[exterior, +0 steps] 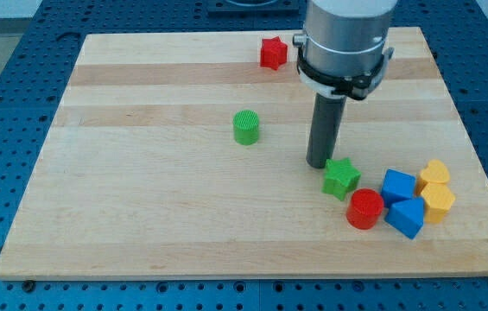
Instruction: Slide green circle closer to yellow heart
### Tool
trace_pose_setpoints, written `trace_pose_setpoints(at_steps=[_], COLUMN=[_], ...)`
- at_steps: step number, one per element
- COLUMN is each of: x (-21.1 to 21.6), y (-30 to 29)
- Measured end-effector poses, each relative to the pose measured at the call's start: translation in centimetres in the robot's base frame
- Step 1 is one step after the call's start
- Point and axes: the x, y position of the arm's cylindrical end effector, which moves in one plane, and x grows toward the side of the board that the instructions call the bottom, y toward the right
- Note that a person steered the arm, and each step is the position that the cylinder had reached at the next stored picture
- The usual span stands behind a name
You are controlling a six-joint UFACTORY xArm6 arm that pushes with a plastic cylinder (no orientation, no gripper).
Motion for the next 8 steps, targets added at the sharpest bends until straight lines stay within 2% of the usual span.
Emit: trace_pose_setpoints(at_steps=[1, 2, 4, 5, 7, 8], x=[0.8, -0.9, -11.7, -15.9, -16.5, -14.0], y=[0.9, 0.7, -2.3, -5.9, -15.6, -15.9])
